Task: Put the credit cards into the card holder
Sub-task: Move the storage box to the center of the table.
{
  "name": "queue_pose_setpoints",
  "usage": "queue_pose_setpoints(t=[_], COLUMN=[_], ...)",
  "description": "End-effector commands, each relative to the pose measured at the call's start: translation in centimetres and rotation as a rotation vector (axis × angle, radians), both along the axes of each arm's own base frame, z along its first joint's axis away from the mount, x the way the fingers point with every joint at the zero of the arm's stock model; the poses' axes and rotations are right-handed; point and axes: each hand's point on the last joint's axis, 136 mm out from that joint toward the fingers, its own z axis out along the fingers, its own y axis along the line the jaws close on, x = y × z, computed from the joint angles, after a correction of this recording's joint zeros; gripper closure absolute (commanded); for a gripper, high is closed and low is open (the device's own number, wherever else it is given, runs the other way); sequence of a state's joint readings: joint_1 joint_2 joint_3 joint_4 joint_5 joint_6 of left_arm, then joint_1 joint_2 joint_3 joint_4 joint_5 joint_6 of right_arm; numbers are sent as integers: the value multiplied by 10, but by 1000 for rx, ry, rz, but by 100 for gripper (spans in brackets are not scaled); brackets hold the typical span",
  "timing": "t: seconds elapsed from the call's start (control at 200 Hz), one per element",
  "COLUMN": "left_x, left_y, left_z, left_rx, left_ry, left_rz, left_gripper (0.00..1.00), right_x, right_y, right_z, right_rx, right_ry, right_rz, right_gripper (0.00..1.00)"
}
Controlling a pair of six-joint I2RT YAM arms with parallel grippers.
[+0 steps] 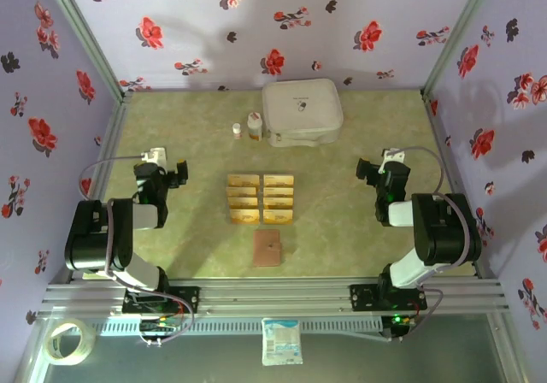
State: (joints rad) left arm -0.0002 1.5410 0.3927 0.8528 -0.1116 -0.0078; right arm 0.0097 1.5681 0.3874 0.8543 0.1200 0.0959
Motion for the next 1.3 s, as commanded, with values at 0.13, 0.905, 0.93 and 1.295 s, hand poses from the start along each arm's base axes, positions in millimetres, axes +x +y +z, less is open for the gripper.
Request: queue_pose_setpoints(t=[0.13, 0.905, 0.93, 1.295], left_x=[3, 4, 4, 1], left_y=[0, 2, 2, 3], left_z=[7, 7, 6, 10], left_rx=[1, -12, -11, -11], left_ry=[-30, -26, -25, -53], left_rz=[9, 16, 16, 23], left_gripper=[0, 0, 0, 0], right_x=[4, 6, 6, 1], right_y=[-2, -2, -1, -7], right_z=[10, 9, 10, 15], right_rx=[-5, 10, 10, 8], right_ry=[-29, -27, -29, -60], right_rz=[6, 12, 13, -20], right_gripper=[1, 1, 1, 1])
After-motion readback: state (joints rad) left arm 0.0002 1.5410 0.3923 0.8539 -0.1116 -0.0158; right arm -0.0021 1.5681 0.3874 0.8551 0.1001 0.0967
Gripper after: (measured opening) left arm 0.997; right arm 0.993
